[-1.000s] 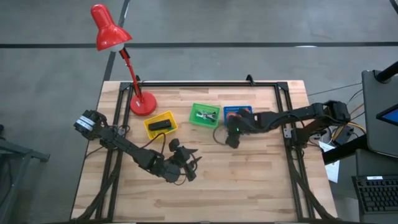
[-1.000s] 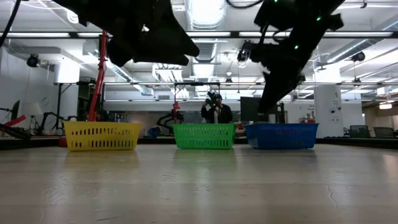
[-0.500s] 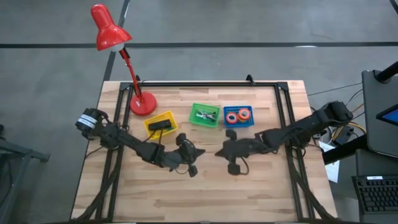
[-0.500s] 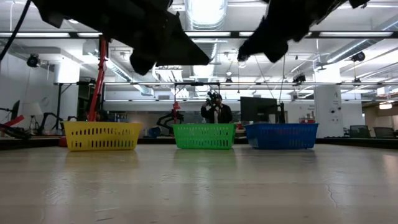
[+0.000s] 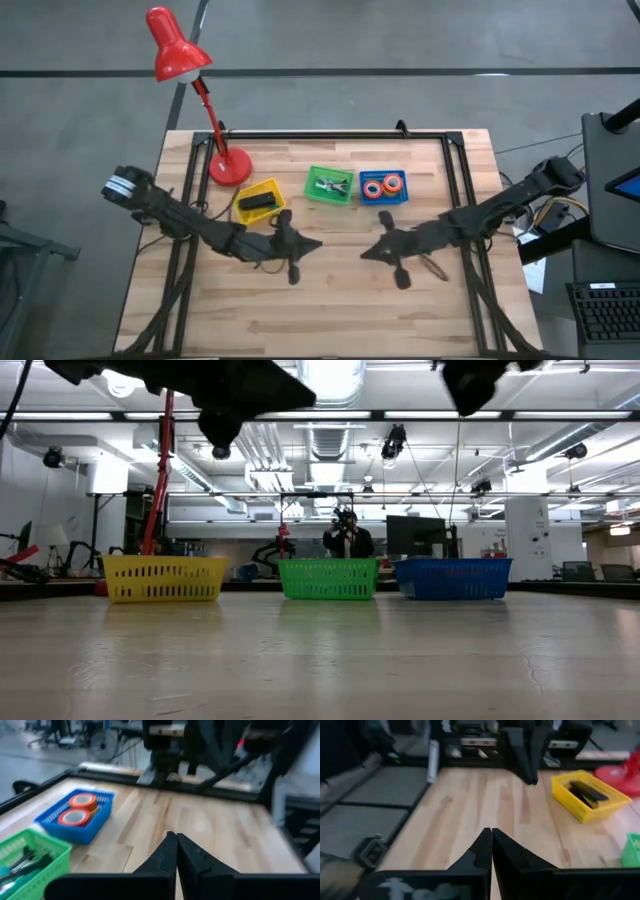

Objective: Pick and place Stapler, Stapler remover, tape
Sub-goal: Return to Home Position

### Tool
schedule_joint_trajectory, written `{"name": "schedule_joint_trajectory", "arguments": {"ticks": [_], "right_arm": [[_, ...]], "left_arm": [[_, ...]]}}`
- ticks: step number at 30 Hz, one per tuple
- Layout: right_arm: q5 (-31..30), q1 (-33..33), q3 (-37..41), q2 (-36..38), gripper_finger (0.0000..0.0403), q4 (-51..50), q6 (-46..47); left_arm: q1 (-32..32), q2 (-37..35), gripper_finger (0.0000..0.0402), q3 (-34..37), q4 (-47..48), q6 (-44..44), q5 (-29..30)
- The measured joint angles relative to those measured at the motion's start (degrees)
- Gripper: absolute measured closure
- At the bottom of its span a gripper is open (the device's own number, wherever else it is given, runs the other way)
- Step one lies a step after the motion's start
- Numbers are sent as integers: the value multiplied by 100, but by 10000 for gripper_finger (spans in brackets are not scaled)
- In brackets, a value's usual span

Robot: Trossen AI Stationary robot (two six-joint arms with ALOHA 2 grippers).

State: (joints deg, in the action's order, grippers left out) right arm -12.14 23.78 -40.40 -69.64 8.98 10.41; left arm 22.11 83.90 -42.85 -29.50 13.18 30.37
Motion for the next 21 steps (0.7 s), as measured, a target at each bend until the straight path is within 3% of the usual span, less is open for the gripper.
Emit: {"name": "schedule_joint_trajectory", "arguments": {"ticks": [9,16,21], "right_arm": [[2,75,1326,1421,394,612,36],[5,72,2031,2208,394,657,244],[16,119,2447,2666,394,1304,36]], "left_arm": [[26,-956,389,1428,-1540,-303,-109],[0,-1655,379,2236,-1660,-43,112],[37,-2029,384,2723,-1673,-3,61]]}}
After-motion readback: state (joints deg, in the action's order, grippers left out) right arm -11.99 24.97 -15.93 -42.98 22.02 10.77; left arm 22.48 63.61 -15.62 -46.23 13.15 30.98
